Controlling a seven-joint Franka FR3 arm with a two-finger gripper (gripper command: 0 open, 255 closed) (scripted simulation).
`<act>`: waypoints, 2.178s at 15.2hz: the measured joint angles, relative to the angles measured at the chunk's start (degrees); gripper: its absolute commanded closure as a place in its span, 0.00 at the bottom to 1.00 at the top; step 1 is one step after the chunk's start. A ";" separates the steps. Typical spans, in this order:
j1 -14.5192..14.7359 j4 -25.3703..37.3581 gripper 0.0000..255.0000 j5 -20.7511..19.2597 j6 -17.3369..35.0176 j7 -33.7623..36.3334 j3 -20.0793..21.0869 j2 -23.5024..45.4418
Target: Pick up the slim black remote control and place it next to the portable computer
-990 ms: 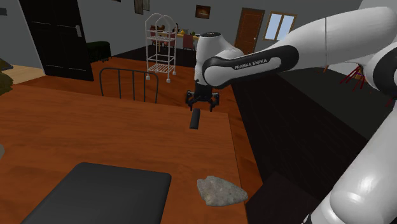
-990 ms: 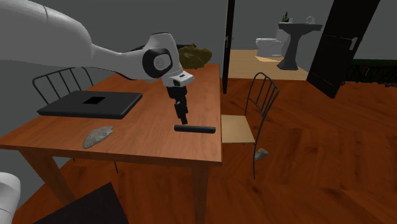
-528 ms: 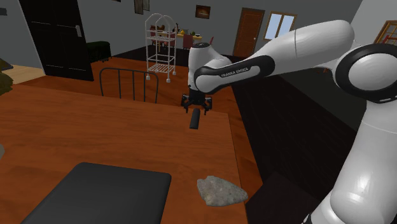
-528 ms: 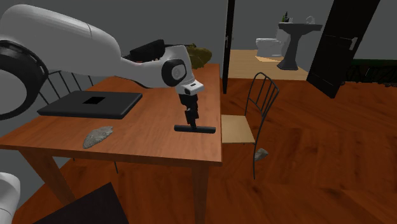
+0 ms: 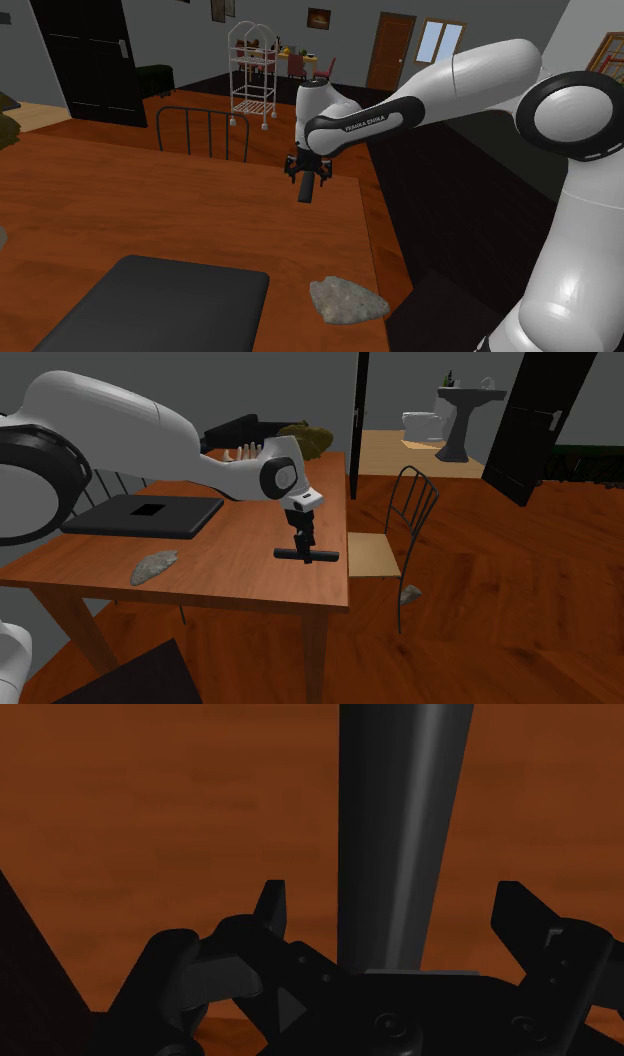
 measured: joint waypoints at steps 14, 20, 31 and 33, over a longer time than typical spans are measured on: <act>0.10 0.20 1.00 -0.02 0.34 0.10 0.13 -0.24; -0.05 2.27 1.00 1.07 -3.32 -1.14 0.33 -1.28; 0.03 7.98 1.00 2.72 -10.57 -3.24 0.79 -3.15; -0.08 8.83 1.00 3.07 -11.84 -3.77 0.81 -3.68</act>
